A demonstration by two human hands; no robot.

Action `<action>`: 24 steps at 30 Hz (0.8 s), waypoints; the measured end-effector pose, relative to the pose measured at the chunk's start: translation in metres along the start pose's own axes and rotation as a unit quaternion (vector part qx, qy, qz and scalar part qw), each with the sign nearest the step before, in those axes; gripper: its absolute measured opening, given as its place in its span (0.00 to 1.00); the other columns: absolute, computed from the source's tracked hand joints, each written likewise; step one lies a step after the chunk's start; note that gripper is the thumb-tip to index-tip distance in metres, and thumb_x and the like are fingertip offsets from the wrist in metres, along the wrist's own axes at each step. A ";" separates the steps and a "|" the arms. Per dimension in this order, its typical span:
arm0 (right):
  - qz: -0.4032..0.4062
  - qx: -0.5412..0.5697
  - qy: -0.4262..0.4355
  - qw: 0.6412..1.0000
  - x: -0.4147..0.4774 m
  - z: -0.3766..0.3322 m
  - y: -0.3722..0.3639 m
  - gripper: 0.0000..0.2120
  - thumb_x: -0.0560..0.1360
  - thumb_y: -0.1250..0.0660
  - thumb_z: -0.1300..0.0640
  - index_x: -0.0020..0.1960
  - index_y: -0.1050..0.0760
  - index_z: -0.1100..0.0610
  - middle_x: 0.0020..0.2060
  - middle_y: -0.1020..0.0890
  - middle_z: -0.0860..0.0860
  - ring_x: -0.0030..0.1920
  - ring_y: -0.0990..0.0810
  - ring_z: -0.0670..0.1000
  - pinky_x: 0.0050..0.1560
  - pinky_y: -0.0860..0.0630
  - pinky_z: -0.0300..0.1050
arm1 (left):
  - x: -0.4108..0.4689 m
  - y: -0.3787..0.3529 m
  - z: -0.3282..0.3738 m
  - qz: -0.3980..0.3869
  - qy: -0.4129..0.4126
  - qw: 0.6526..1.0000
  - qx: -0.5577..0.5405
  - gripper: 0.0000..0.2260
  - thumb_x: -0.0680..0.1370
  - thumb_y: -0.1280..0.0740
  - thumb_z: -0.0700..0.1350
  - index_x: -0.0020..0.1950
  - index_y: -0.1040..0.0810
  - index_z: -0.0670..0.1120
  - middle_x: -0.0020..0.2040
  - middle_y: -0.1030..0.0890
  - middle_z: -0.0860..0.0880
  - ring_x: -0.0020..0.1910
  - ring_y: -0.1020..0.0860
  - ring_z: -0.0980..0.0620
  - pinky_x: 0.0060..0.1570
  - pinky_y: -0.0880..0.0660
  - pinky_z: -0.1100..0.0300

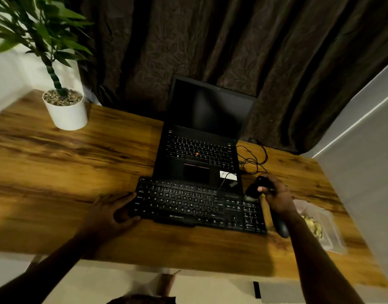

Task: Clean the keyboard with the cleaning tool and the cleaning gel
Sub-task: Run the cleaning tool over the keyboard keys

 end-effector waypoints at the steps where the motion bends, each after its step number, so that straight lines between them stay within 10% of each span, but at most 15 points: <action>1: 0.003 0.007 -0.001 1.000 -0.001 0.002 0.002 0.37 0.73 0.32 0.73 0.53 0.28 0.26 0.46 0.19 0.37 0.49 0.22 0.32 0.48 0.28 0.24 | 0.000 0.001 0.001 0.000 -0.001 1.000 0.002 0.38 0.69 0.43 0.76 0.72 0.29 0.57 0.69 0.25 0.50 0.68 0.28 0.45 0.68 0.35 0.42; 8: -0.021 -0.041 -0.020 0.999 -0.005 0.029 0.012 0.20 0.74 0.33 0.71 0.58 0.28 0.51 0.48 0.20 0.51 0.51 0.20 0.58 0.45 0.26 0.27 | 0.000 0.000 -0.001 -0.005 -0.003 1.000 -0.003 0.36 0.69 0.41 0.74 0.73 0.30 0.58 0.71 0.26 0.52 0.69 0.29 0.47 0.70 0.37 0.45; 11: -0.043 -0.048 -0.032 0.997 0.002 0.027 0.000 0.19 0.75 0.32 0.68 0.61 0.28 0.51 0.50 0.19 0.54 0.51 0.20 0.57 0.47 0.24 0.41 | 0.001 -0.002 -0.002 -0.001 -0.008 1.000 0.000 0.35 0.69 0.40 0.74 0.72 0.29 0.58 0.69 0.25 0.52 0.68 0.27 0.47 0.67 0.35 0.45; 17: -0.050 -0.020 -0.012 0.998 0.010 0.007 -0.022 0.17 0.75 0.32 0.70 0.62 0.26 0.61 0.51 0.21 0.54 0.49 0.21 0.50 0.42 0.24 0.27 | 0.001 -0.003 -0.004 -0.002 -0.002 1.000 -0.004 0.35 0.69 0.40 0.74 0.72 0.28 0.58 0.69 0.24 0.53 0.67 0.27 0.47 0.67 0.37 0.48; 24: -0.019 -0.008 -0.039 0.999 -0.007 0.038 0.017 0.26 0.74 0.31 0.70 0.56 0.27 0.39 0.50 0.20 0.51 0.48 0.21 0.45 0.46 0.24 0.30 | 0.000 0.001 0.001 -0.005 0.001 1.000 0.007 0.37 0.69 0.43 0.76 0.72 0.29 0.58 0.69 0.25 0.53 0.67 0.28 0.46 0.67 0.35 0.46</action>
Point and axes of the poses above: each hand's wrist, its own x-axis towards the middle knuckle, its own y-axis out of the back of the hand, z = x × y, the point moved 7 cm from there along x, towards the middle knuckle
